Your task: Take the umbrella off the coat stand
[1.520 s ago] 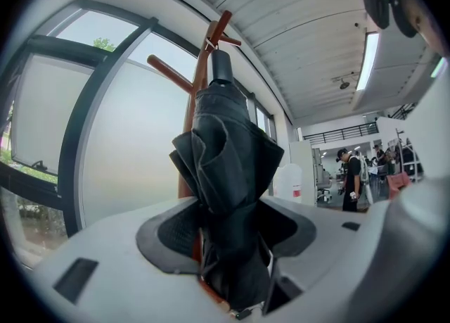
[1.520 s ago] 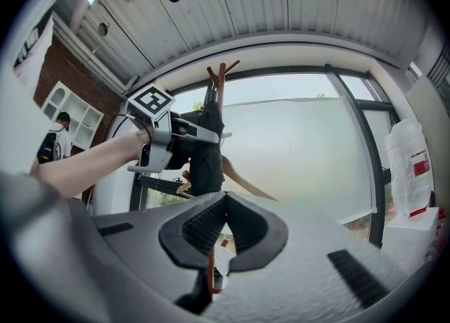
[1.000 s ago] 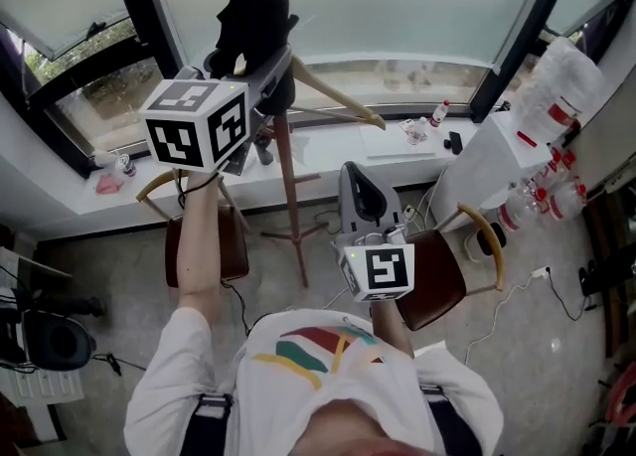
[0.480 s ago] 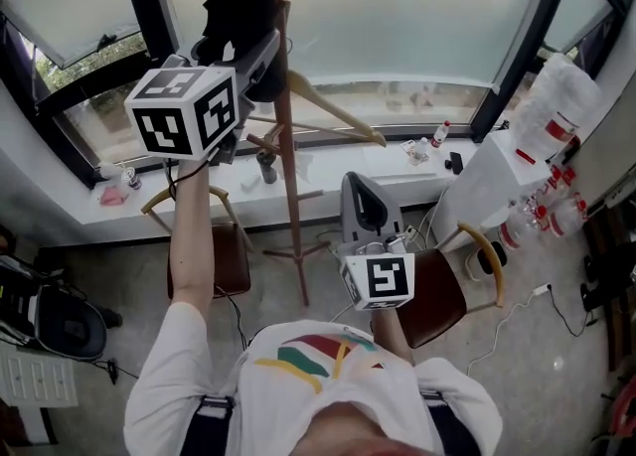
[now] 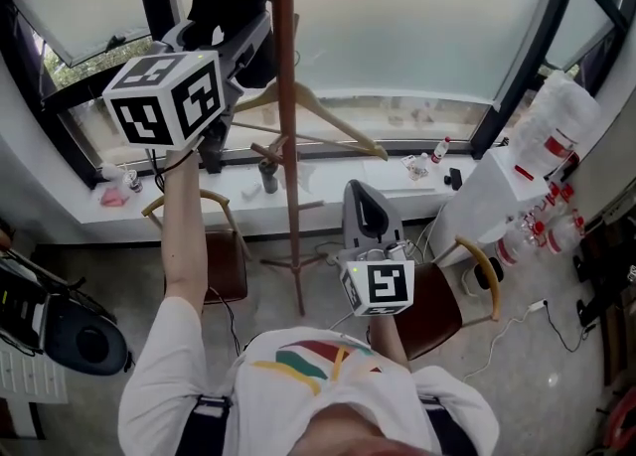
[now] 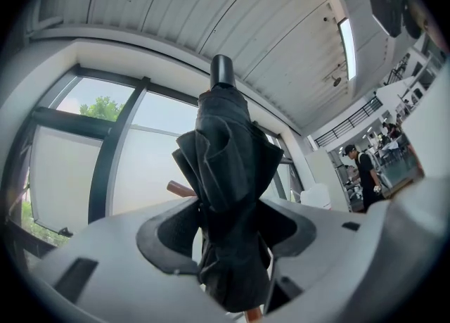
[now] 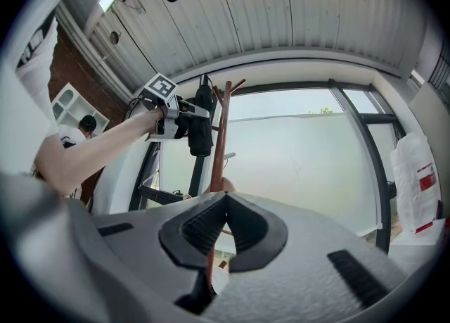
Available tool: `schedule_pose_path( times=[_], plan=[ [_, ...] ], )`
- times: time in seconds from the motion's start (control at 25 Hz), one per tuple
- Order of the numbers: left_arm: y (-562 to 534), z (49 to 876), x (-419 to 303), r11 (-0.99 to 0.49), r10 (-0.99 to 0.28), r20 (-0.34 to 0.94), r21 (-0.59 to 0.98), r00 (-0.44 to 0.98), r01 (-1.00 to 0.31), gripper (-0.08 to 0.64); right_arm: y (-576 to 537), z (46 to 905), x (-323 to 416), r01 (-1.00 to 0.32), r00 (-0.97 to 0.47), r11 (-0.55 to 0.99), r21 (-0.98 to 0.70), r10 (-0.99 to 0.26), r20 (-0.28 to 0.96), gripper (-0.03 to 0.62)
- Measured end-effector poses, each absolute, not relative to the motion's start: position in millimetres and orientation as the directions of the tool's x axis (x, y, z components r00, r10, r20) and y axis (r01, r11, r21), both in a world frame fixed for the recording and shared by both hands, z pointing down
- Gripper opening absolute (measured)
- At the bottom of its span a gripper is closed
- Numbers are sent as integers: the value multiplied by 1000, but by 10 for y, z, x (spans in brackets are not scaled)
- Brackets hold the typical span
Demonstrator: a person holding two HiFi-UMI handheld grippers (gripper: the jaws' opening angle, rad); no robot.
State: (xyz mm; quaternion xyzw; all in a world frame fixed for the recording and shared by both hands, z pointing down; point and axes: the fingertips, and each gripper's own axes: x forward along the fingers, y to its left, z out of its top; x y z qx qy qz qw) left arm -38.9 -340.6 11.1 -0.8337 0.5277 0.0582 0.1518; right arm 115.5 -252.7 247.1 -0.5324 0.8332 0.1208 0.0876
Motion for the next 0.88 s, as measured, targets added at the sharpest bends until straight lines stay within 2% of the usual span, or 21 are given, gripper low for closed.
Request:
schedule_pose_path(
  times=[0.32, 0.88],
  plan=[
    [-3200, 190, -736, -303, -886, -310, -180, 346, -936, 249, -2533, 2511, 1048, -897, -443, 426, 119, -859, -259, 0],
    [-2501, 898, -1399, -65, -889, -435, -189, 143, -980, 249, -2531, 2643, 416, -845, -534, 507, 168, -815, -226, 0]
  ],
)
